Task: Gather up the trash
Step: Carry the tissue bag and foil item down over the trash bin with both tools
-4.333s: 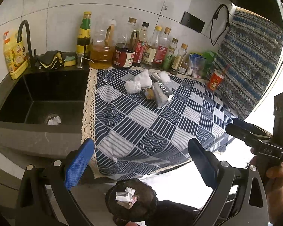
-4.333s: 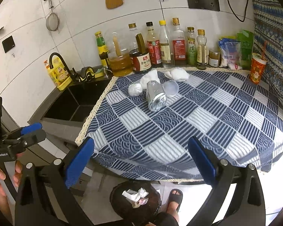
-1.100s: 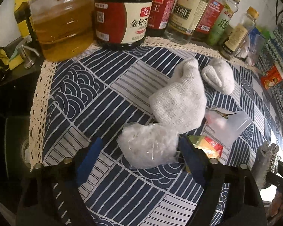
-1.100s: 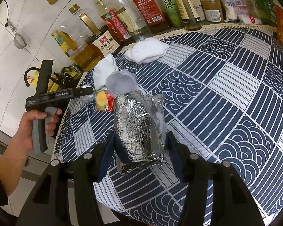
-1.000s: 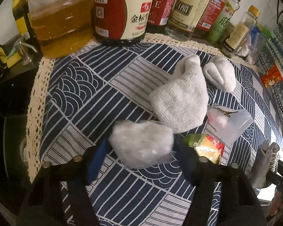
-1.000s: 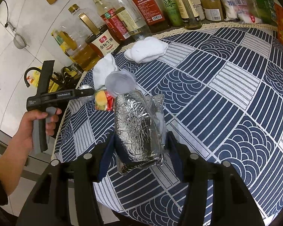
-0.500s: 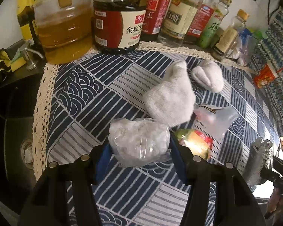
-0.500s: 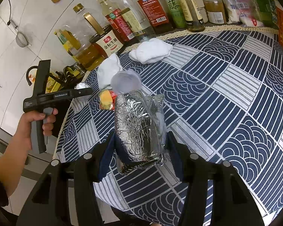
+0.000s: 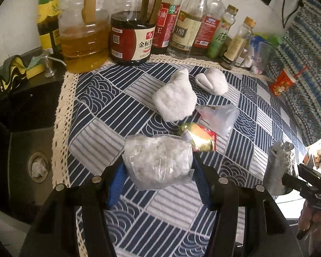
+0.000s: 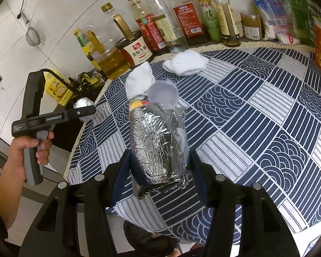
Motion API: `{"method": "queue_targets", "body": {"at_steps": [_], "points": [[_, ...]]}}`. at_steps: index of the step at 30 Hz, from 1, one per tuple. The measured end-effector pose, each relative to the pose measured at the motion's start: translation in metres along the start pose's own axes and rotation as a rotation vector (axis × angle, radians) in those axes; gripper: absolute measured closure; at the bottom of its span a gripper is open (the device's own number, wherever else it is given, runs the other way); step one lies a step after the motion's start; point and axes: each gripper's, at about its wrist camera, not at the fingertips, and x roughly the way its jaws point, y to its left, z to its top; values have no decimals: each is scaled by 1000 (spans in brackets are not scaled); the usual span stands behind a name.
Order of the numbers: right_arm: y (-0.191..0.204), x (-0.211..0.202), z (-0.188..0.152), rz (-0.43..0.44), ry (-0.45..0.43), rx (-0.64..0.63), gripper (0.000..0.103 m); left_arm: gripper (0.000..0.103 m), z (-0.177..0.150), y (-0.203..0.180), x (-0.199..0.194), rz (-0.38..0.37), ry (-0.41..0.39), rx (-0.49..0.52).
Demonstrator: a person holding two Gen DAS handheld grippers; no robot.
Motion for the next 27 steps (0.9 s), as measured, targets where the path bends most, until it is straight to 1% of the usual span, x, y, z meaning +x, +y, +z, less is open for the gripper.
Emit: {"method": "queue_targets", "body": {"at_steps": [8, 17, 27], "points": [[25, -17, -15, -1, -23, -15, 48, 47, -30, -1, -31, 4, -28, 5], [54, -34, -44, 5, -41, -23, 48, 47, -72, -1, -70, -10, -75, -5], [96, -49, -86, 7, -48, -56, 48, 47, -125, -4, -95, -46, -66, 12]]}}
